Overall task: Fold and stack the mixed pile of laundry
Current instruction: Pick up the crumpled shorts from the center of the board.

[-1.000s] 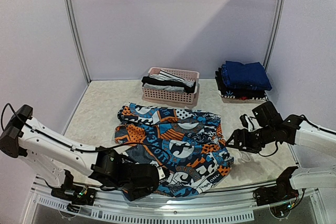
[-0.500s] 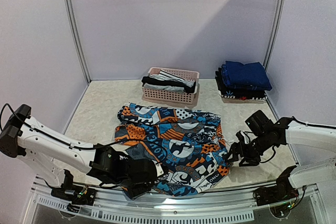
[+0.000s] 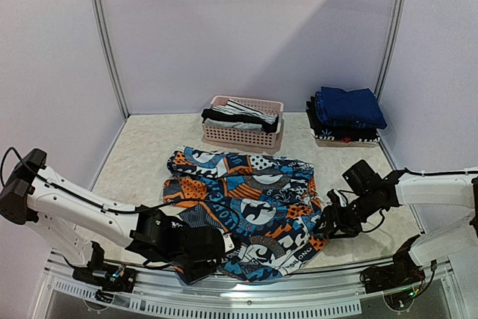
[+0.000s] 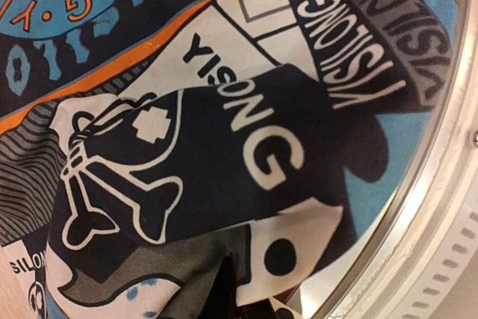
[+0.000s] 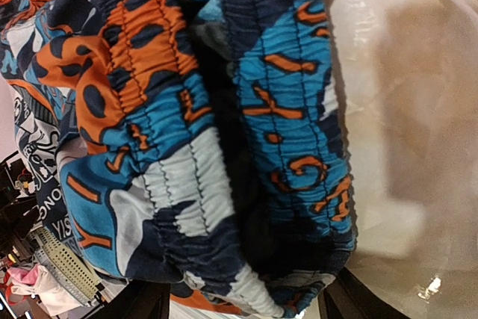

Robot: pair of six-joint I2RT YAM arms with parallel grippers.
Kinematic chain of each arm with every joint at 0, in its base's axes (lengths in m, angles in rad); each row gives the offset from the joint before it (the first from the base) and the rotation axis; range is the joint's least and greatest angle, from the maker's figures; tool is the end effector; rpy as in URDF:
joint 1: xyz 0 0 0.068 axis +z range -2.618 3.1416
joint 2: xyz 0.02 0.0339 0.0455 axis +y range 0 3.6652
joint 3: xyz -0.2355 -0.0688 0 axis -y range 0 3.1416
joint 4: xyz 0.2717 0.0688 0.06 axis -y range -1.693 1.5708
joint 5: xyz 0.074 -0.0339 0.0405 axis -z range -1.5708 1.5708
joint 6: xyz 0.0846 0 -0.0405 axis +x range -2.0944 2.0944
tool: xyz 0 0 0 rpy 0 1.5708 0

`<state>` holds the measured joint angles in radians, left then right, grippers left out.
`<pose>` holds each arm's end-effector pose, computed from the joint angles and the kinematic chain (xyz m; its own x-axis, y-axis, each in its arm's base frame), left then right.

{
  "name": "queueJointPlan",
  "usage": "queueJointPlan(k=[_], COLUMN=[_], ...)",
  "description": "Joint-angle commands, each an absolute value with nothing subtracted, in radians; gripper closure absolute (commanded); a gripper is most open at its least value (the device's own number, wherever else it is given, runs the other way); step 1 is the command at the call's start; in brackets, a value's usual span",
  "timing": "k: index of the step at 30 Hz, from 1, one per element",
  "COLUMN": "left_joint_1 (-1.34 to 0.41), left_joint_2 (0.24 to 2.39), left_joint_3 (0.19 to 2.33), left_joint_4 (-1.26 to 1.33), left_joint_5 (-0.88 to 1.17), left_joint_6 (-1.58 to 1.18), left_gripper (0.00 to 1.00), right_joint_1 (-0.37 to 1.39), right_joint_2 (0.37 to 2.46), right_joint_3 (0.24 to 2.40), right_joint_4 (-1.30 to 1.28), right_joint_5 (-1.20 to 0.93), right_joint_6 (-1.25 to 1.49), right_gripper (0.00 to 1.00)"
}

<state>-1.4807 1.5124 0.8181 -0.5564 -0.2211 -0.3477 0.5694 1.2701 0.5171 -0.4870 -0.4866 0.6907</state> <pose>0.0457 -0.2998 0.0723 -0.4093 0.8355 -0.3668 0.8786 0.4693 0.0885 0.1790 0.1615 0.0557 -0.9991 0.0291 0.0314 0.0415 0.8356 0.5478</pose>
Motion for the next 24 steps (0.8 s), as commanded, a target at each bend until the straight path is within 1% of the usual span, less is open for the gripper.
queueJointPlan(k=[1,6,9,12,15,19,22,24], left_joint_1=[-1.463,-1.463,-1.463,-1.463,-1.463,-1.464,-1.463,-1.463], left_joint_2=[1.525,1.523,1.521,1.517,1.516,1.510,1.496,1.481], left_joint_3=[0.800,0.794,0.791,0.787,0.785,0.787,0.795,0.806], left_joint_4=[-0.535,-0.528,-0.525,-0.520,-0.522,-0.526,-0.546,-0.585], left_joint_5=[-0.211,-0.209,-0.205,-0.201,-0.204,-0.204,-0.204,-0.234], left_joint_6=[-0.348,-0.351,-0.353,-0.355,-0.354,-0.357,-0.362,-0.372], left_gripper=[1.00,1.00,1.00,1.00,1.00,1.00,1.00,1.00], right_joint_1=[0.575,0.575,0.574,0.575,0.575,0.574,0.574,0.575], right_joint_2=[1.272,1.252,1.269,1.286,1.299,1.302,1.282,1.256], right_joint_3=[0.505,0.531,0.527,0.524,0.526,0.533,0.543,0.551], right_joint_4=[-0.443,-0.490,-0.486,-0.474,-0.468,-0.479,-0.523,-0.568], right_joint_5=[-0.525,-0.458,-0.435,-0.417,-0.404,-0.400,-0.380,-0.352], right_joint_6=[0.693,0.673,0.670,0.667,0.655,0.642,0.636,0.634], right_gripper=[0.33,0.33,0.37,0.49,0.67,0.88,0.99,1.00])
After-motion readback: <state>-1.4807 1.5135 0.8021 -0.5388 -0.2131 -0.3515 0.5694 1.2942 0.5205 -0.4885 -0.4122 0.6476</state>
